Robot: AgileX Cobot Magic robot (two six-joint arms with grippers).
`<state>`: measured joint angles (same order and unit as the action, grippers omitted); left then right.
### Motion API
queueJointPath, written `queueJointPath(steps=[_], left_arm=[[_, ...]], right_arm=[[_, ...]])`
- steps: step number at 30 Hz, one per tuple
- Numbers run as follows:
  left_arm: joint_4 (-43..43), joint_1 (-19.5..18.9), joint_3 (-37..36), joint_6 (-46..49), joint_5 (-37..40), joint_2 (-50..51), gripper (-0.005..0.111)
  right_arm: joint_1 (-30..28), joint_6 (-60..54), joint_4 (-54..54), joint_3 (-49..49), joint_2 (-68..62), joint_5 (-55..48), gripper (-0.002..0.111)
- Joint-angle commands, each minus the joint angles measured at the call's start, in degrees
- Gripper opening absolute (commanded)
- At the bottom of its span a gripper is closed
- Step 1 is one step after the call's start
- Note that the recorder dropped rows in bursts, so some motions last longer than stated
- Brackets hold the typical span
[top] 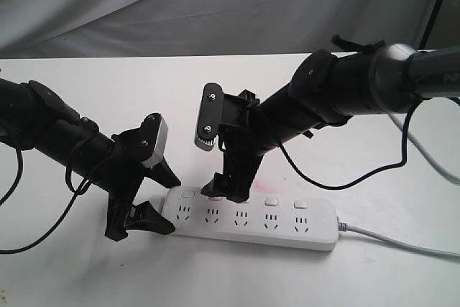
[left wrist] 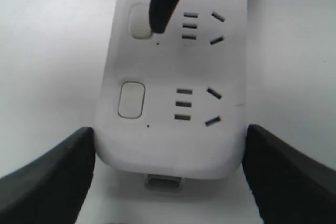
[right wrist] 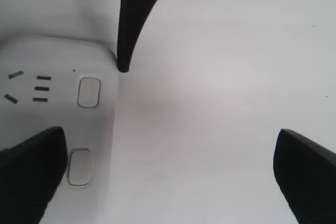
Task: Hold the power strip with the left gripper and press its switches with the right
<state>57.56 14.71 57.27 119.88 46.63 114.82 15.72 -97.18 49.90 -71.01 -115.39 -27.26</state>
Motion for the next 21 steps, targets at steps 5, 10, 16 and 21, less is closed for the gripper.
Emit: queueJointPath(steps=[5,10,16,21], left_arm=[[0.7,0.2,0.3,0.0,-0.4,-0.1,0.000],[0.7,0.2,0.3,0.0,-0.4,-0.1,0.000],[0.7,0.2,0.3,0.0,-0.4,-0.1,0.000],[0.7,0.2,0.3,0.0,-0.4,-0.1,0.000]], right_arm=[[-0.4,0.4,-0.4,0.2,0.1,2.4,0.098],[-0.4,0.3,-0.5,0.2,-1.0,2.8,0.098],[-0.4,0.3,-0.5,0.2,-1.0,3.2,0.098],[-0.4,0.3,-0.7,0.2,-1.0,2.8,0.098]])
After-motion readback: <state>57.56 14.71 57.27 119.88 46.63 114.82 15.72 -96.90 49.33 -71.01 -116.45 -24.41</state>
